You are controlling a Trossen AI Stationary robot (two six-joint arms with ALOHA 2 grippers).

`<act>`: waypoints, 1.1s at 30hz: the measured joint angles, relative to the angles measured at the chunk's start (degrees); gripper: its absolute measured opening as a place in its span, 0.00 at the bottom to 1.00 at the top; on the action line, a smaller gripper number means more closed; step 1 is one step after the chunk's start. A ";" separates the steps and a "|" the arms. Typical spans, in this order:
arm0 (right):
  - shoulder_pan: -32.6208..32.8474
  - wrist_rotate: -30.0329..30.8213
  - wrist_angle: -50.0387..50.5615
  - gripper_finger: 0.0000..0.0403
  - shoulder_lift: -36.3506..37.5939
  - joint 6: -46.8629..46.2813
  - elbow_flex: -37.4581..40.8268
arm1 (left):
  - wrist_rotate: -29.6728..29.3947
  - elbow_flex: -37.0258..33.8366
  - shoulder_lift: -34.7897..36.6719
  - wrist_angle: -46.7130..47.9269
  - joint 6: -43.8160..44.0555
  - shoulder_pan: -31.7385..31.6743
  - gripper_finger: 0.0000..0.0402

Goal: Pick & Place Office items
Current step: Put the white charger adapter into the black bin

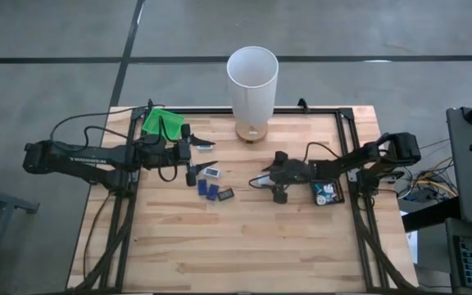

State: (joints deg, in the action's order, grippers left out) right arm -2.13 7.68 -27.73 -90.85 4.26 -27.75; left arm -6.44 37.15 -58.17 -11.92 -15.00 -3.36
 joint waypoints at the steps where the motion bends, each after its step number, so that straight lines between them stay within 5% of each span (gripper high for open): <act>1: -0.06 0.00 -0.34 0.66 -0.10 0.50 0.00 | 0.00 0.00 0.00 0.00 0.00 0.00 0.70; 18: -1.68 -2.78 -1.61 0.65 -6.69 -1.05 -0.15 | -0.02 0.00 0.00 0.04 0.00 0.00 0.70; 33: -1.91 -3.39 -1.41 0.44 -7.34 -1.06 -1.12 | -0.02 0.00 0.00 0.15 0.00 0.04 0.70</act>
State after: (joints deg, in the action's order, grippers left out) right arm -4.05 4.29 -29.15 -98.19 3.20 -28.87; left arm -6.46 37.15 -58.17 -11.77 -15.00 -3.31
